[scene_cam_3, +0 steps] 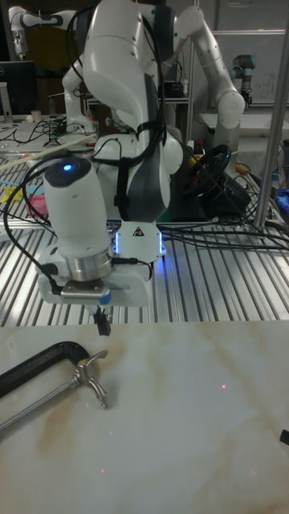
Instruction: Turn on the water tap
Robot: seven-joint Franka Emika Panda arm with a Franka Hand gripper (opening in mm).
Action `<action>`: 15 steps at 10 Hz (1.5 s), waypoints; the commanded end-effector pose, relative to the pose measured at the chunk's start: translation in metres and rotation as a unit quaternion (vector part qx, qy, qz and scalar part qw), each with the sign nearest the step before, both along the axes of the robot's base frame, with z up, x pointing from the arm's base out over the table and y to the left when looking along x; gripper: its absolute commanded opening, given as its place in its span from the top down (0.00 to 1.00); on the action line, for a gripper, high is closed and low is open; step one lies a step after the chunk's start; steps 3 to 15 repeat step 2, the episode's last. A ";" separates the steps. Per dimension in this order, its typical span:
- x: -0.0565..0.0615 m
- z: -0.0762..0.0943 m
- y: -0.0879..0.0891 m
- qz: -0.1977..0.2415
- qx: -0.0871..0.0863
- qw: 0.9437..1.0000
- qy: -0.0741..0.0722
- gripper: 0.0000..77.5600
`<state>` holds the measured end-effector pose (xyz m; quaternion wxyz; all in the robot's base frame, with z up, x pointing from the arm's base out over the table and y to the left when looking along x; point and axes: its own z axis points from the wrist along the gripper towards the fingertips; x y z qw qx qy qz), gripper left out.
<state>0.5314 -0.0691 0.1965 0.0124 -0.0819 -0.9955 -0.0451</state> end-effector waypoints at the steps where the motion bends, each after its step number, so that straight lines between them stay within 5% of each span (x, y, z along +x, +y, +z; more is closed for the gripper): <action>1: -0.005 0.013 0.003 0.019 -0.009 1.000 0.000 1.00; 15: -0.005 0.015 0.002 0.018 -0.010 1.000 0.001 1.00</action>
